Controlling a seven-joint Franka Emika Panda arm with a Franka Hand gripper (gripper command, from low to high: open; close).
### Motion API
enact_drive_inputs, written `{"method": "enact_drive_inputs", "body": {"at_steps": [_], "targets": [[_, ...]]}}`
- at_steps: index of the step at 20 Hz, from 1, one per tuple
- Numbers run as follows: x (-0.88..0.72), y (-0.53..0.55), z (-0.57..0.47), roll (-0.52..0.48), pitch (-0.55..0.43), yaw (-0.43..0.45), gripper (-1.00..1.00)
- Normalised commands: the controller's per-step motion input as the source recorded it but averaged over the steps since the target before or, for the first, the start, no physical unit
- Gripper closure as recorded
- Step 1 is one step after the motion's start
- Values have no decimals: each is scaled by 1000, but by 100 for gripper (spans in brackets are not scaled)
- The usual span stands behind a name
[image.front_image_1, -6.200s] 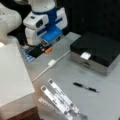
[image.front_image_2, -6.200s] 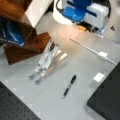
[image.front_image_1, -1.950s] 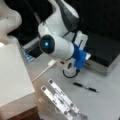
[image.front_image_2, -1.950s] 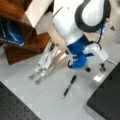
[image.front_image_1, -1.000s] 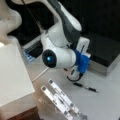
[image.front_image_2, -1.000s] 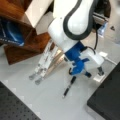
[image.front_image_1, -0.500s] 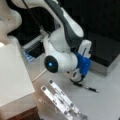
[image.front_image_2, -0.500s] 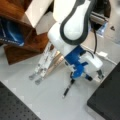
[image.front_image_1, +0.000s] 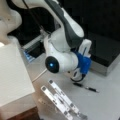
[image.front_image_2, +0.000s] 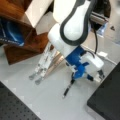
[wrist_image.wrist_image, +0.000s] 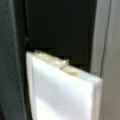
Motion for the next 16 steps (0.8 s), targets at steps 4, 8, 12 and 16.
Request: {"method": "enact_drive_inputs", "body": {"at_steps": [4, 8, 12, 16], "targets": [[86, -40, -1, 146, -14, 49, 100], [64, -24, 4, 140, -11, 46, 100], [49, -1, 17, 142, -5, 32, 100], [4, 7, -103, 112, 17, -3, 100]]}}
